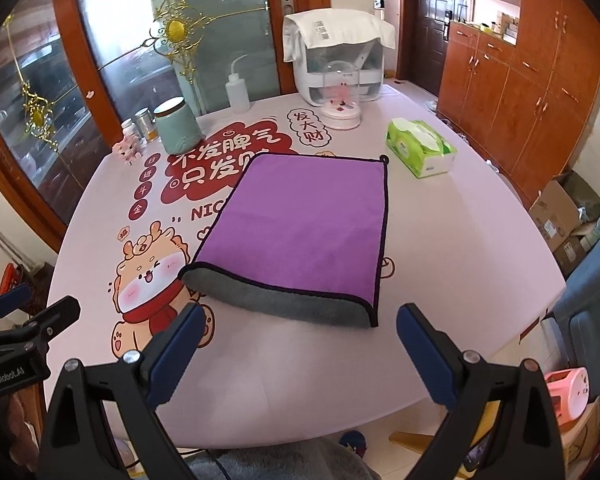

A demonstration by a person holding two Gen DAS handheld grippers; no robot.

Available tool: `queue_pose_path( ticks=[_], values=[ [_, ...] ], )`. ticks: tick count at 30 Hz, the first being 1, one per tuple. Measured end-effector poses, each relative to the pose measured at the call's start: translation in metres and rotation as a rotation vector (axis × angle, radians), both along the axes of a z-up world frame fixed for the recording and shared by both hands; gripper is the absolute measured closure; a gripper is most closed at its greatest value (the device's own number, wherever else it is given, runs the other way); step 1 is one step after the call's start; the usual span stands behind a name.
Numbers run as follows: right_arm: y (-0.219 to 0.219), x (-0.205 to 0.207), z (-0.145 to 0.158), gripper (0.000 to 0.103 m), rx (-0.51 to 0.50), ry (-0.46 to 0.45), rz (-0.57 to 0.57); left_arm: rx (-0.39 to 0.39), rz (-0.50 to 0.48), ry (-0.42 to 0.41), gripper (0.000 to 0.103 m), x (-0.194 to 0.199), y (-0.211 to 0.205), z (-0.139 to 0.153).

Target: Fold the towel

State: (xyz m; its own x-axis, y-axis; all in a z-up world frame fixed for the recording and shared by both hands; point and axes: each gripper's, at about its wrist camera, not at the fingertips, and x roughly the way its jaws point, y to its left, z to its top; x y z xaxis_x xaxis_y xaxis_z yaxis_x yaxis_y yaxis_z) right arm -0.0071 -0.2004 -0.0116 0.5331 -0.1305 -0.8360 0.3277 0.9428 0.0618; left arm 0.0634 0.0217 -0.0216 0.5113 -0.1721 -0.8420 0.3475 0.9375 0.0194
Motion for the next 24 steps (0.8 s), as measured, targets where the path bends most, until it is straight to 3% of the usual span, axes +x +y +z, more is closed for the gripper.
queue_pose_path(
  ticks=[5,12,18,24],
  values=[
    [-0.007,-0.009,-0.012,0.011,0.005,0.014,-0.014,0.066,-0.075,-0.027,0.001,0.008,-0.013,-0.010],
    [-0.026,-0.014,-0.034,0.015,-0.001,0.038,-0.028,0.052,-0.177,-0.025,0.004,0.020,-0.026,-0.025],
    [-0.050,-0.009,-0.063,0.024,0.019,0.075,-0.035,-0.031,-0.192,0.080,0.004,0.047,-0.025,-0.042],
    [-0.069,0.009,-0.098,0.035,0.046,0.120,0.003,0.001,-0.224,0.111,0.004,0.077,-0.030,-0.063]
  ],
)
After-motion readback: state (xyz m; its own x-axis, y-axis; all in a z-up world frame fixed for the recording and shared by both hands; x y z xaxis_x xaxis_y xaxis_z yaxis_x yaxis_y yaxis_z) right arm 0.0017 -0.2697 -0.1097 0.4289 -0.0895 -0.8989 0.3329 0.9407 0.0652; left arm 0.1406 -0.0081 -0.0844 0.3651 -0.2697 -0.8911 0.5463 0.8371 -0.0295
